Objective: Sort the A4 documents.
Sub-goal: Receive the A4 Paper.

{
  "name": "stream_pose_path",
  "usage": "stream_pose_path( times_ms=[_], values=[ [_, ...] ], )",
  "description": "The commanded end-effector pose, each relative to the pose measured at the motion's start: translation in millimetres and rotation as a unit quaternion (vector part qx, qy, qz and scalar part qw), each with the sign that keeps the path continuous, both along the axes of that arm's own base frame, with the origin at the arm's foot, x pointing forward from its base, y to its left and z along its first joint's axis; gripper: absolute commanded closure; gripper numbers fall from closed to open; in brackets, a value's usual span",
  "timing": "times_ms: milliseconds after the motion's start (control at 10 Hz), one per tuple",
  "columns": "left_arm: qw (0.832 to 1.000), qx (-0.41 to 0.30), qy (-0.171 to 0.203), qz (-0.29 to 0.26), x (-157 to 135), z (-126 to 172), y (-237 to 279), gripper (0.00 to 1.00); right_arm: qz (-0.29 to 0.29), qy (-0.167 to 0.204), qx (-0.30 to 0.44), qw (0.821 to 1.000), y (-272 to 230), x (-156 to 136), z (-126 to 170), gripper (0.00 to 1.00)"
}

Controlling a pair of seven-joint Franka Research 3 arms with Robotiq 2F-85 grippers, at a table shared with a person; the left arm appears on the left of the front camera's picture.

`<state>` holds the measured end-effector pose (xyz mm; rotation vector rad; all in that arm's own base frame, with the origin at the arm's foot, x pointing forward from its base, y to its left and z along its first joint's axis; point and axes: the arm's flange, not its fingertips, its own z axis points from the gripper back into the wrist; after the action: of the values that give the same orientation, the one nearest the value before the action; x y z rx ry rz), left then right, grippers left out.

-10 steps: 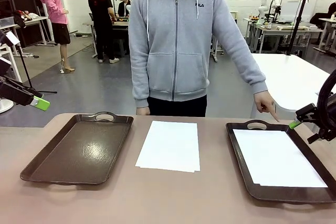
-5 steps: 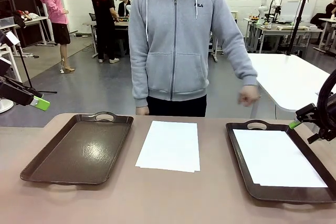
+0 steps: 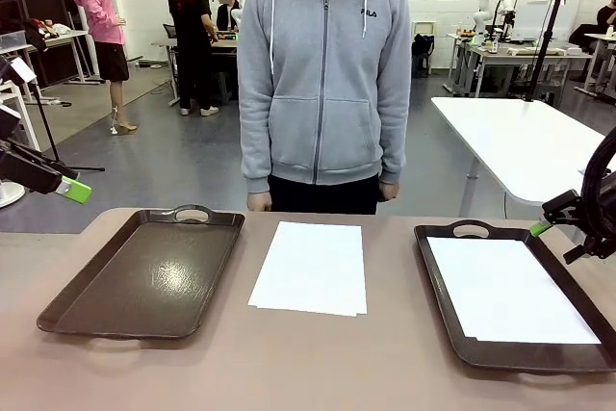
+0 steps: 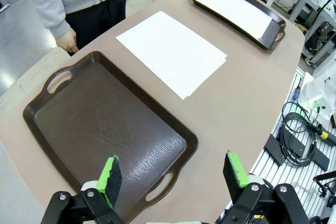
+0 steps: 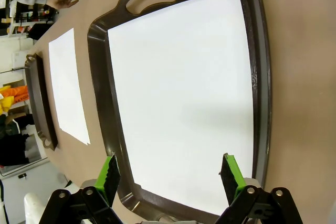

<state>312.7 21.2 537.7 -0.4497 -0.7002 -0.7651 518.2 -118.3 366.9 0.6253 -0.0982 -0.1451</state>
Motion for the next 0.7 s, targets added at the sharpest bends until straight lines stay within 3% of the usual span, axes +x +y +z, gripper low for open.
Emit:
stream_pose_path(
  times_ms=[0,100,300,600],
  values=[
    [1.0,-0.006,-0.007,-0.011,1,-2,2,0.0,0.0,0.0,0.0,1.0,0,0,0,0.0],
    [1.0,-0.006,-0.007,-0.011,1,-2,2,0.0,0.0,0.0,0.0,1.0,0,0,0,0.0],
    [1.0,-0.006,-0.007,-0.011,1,-2,2,0.0,0.016,-0.093,-0.015,0.995,4,-35,29,0.0],
    [1.0,-0.006,-0.007,-0.011,1,-2,2,0.0,0.069,-0.22,-0.033,0.972,24,-71,86,0.0]
  ],
)
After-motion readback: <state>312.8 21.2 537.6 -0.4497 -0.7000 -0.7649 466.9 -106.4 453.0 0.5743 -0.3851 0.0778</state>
